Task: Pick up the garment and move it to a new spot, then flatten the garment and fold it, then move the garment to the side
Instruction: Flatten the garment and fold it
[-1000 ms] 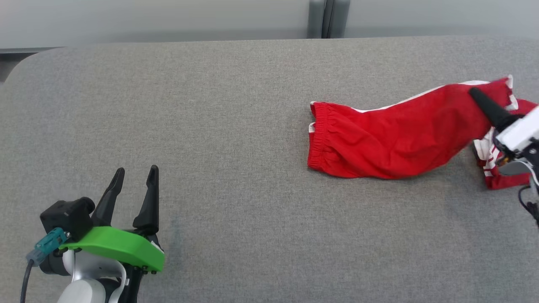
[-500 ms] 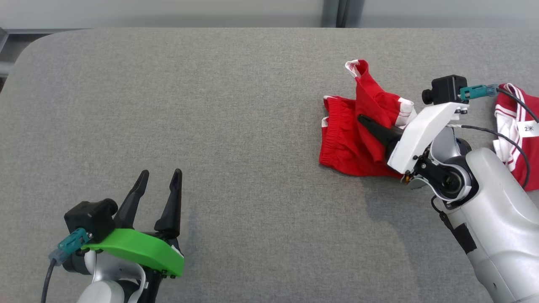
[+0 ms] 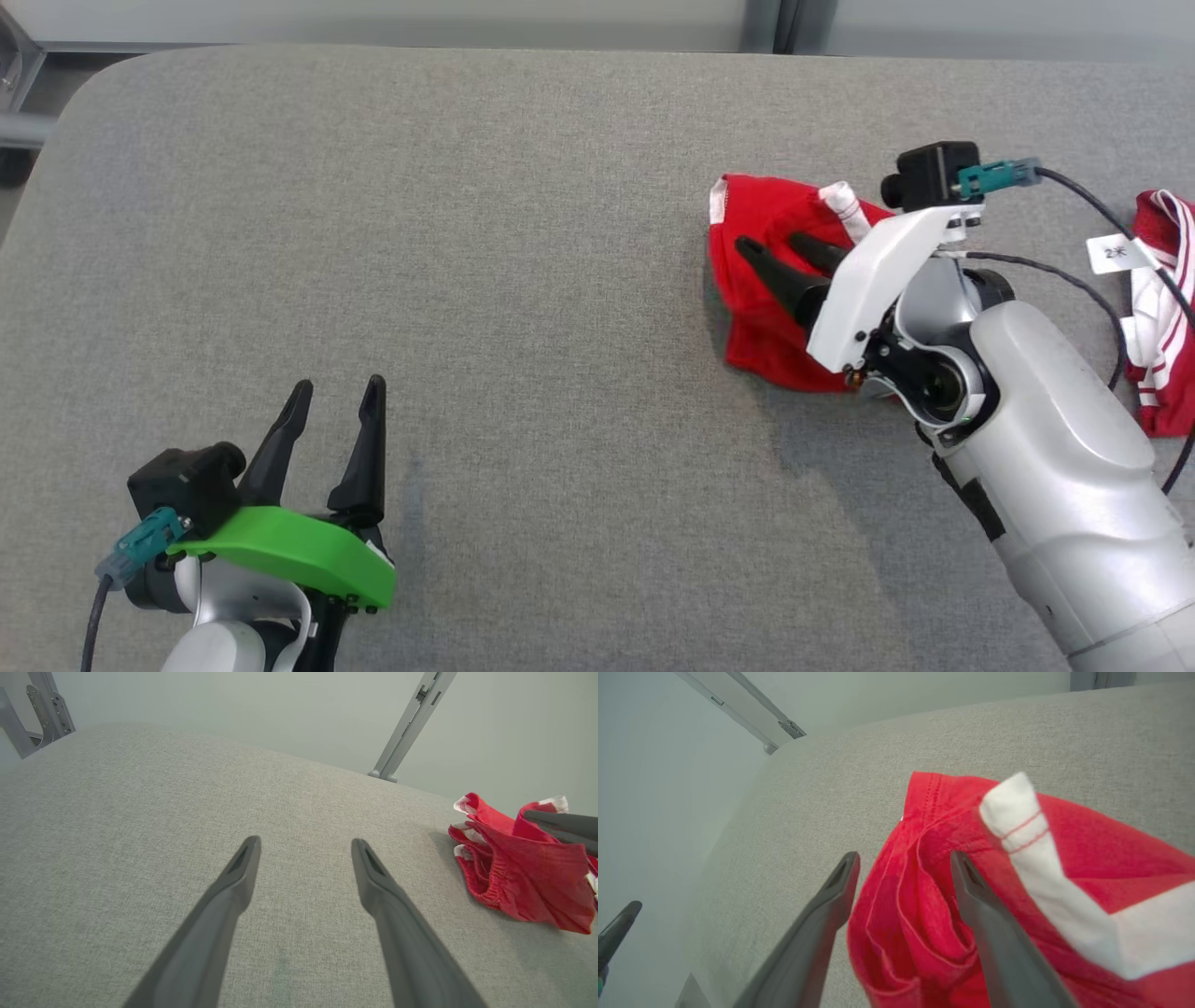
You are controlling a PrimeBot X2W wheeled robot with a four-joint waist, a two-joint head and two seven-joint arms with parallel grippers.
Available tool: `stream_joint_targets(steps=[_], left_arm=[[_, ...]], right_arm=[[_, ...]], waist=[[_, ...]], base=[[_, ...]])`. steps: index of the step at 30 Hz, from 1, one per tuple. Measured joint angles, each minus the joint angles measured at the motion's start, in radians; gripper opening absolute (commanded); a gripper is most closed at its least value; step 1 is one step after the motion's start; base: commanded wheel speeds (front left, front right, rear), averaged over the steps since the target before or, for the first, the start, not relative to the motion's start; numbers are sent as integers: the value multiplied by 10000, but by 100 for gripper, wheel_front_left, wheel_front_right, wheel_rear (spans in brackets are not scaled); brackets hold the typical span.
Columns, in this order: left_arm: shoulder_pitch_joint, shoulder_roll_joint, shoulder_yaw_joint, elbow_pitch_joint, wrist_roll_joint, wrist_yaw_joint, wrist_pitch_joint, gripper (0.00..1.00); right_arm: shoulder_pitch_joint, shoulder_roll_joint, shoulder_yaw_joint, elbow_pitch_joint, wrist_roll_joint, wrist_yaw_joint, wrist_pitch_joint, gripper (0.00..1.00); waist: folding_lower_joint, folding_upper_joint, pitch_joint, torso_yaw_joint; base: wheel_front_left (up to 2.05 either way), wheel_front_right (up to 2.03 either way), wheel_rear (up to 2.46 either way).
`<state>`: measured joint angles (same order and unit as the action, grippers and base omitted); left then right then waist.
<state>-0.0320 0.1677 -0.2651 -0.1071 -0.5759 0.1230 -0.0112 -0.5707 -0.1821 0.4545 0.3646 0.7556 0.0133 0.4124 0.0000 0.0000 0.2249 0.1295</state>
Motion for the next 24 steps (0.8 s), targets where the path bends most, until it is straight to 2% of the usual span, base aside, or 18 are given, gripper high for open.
stream_joint_targets(steps=[6,13,16,21,24], left_arm=[[4,4,96,96,0,2,-73,100],[13,0,165,132,0,2,-86,100],[15,-15,161,121,0,2,-86,100],[23,-40,217,-13,0,2,-86,100],[25,-40,278,-84,0,2,-86,100]], right_arm=[[-58,397,527,-437,-155,376,-81,100],[75,226,593,-966,-111,525,-82,100],[461,-221,94,-1158,-17,460,-194,100],[1321,-1122,-1172,-1181,491,-52,-430,100],[1763,-1515,-1544,-965,581,-163,-435,100]], waist=[[0,0,-146,-233],[0,0,-290,-518],[0,0,-315,-625],[0,0,-244,-694],[0,0,-134,-733]], base=[[0,0,0],[0,0,0],[0,0,0],[0,0,0],[0,0,0]])
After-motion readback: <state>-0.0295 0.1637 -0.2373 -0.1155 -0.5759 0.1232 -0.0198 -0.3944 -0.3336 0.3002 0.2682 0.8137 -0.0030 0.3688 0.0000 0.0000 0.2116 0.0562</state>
